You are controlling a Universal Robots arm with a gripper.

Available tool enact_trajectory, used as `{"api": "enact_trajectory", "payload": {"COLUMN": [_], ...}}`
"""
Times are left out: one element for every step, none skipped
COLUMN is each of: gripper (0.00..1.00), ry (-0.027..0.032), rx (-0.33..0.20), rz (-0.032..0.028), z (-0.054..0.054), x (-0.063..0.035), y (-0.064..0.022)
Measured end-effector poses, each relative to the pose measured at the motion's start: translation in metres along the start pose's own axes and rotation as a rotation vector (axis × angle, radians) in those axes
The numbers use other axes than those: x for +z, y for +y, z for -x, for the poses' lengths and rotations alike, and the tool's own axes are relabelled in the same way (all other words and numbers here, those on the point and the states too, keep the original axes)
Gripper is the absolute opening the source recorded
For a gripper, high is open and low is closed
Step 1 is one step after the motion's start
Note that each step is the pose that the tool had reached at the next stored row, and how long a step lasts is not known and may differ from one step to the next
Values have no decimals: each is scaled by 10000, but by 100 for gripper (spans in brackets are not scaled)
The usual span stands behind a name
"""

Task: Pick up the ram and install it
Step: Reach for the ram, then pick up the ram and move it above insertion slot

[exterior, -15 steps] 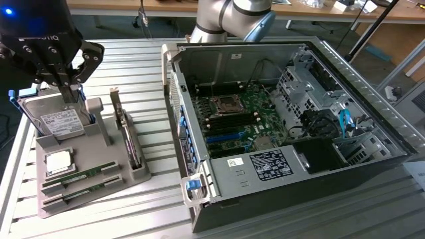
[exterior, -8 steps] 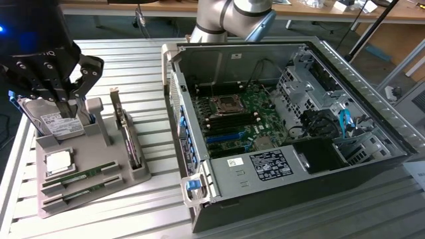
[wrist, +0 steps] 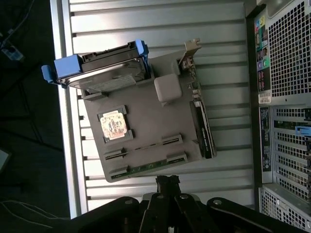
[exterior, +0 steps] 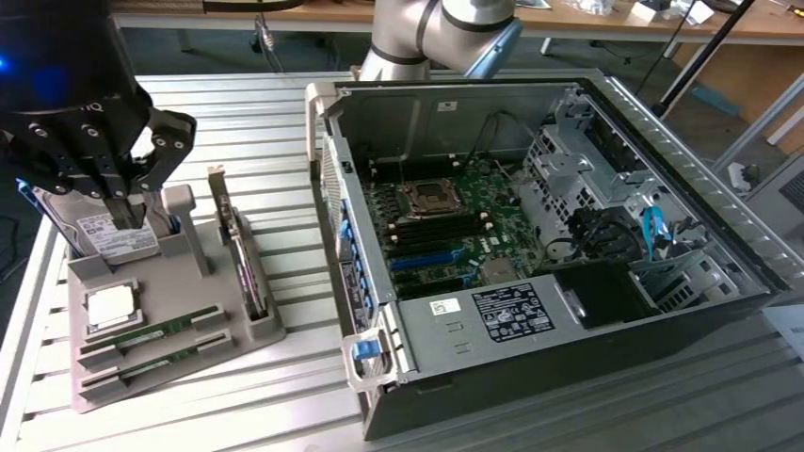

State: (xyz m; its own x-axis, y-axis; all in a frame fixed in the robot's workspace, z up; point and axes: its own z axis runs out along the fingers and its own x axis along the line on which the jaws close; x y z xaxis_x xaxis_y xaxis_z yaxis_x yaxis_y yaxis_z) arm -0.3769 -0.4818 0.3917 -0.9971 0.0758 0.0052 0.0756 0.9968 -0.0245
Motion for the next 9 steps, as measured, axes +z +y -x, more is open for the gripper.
{"api": "enact_trajectory", "payload": {"gripper": [11,11,11,11,11,11,11,11,11], "ry": [0,0,0,0,1,0,0,0,-4], "rx": [0,0,0,0,0,0,0,0,-154], "rz": [0,0,0,0,0,0,0,0,-1], "z": [0,0,0,0,0,0,0,0,0], "x": [0,0,0,0,0,0,0,0,0], "y": [0,0,0,0,0,0,0,0,0]}}
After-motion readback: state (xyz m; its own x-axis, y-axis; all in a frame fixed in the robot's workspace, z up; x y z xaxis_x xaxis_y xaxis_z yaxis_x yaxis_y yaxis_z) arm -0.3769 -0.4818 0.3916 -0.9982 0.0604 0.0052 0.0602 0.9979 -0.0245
